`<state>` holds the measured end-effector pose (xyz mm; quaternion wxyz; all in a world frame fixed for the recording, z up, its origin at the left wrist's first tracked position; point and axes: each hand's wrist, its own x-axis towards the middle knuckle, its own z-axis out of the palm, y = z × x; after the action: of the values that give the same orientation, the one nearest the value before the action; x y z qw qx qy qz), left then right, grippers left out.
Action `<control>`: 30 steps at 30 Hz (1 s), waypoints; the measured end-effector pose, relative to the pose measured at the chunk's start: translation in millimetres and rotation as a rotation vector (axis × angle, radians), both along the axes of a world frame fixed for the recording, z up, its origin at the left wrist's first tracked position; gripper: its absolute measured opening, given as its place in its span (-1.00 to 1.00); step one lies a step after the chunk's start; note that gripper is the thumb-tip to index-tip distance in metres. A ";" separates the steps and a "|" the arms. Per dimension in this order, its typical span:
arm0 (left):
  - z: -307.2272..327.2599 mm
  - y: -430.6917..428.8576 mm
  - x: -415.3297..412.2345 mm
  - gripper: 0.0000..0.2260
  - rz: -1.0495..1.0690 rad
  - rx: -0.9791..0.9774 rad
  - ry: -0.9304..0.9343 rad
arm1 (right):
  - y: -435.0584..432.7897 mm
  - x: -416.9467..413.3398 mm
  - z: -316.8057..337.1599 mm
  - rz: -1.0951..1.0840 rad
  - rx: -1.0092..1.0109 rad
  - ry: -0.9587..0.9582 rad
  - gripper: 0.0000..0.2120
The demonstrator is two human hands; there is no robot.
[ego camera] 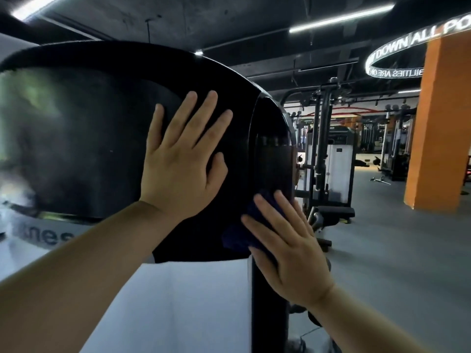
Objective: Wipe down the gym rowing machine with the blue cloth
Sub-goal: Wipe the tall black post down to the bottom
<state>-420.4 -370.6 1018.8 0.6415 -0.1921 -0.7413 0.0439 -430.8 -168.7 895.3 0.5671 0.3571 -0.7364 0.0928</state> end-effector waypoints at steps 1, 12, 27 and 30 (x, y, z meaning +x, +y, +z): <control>0.2 -0.1 0.1 -0.51 0.004 0.001 0.002 | 8.3 -3.5 7.4 -0.003 0.078 0.026 -0.58; -22.1 22.8 13.2 -0.52 0.040 0.135 -0.108 | 20.2 -19.8 13.0 0.225 0.089 0.015 -0.57; -24.4 70.6 0.1 -0.53 0.155 0.111 -0.005 | 26.5 -24.4 12.7 0.622 -0.462 -0.517 -0.52; -23.7 69.0 -0.6 -0.52 0.157 0.110 -0.011 | 21.6 -33.9 62.8 0.656 -0.563 -0.555 -0.58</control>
<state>-420.9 -301.7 995.1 0.6418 -0.0981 -0.7588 0.0521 -464.7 -147.1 958.2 0.3657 0.3647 -0.6550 0.5516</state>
